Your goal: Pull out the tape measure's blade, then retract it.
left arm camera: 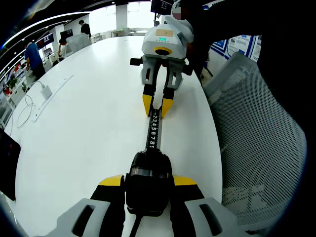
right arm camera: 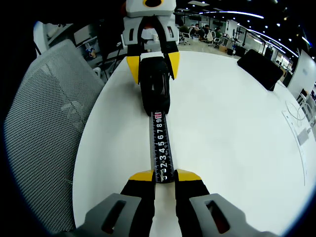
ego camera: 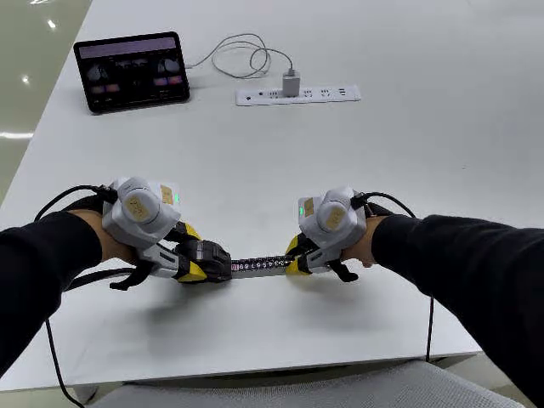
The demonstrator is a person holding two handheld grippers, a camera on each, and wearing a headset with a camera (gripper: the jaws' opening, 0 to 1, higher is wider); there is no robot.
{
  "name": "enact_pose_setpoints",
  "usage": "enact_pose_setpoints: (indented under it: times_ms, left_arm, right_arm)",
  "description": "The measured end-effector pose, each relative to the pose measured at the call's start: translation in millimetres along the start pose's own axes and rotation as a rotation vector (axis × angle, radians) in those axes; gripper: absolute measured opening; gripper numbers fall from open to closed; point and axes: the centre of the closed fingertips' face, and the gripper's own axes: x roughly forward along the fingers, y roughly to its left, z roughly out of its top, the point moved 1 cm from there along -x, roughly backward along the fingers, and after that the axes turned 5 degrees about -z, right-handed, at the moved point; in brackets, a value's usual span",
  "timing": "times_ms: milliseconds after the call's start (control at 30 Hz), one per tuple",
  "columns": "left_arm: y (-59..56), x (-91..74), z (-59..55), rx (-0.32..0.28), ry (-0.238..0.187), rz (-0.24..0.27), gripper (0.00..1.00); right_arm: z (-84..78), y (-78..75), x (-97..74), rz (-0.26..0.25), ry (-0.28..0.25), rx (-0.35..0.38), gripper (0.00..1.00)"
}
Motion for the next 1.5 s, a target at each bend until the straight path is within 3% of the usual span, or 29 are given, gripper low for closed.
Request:
enact_pose_setpoints:
  times_ms: [1500]
  left_arm:
    - [-0.3, 0.8, 0.8, 0.009, 0.000, -0.009, 0.31]
  right_arm:
    - [-22.3, -1.8, -16.5, -0.018, 0.021, 0.032, 0.10]
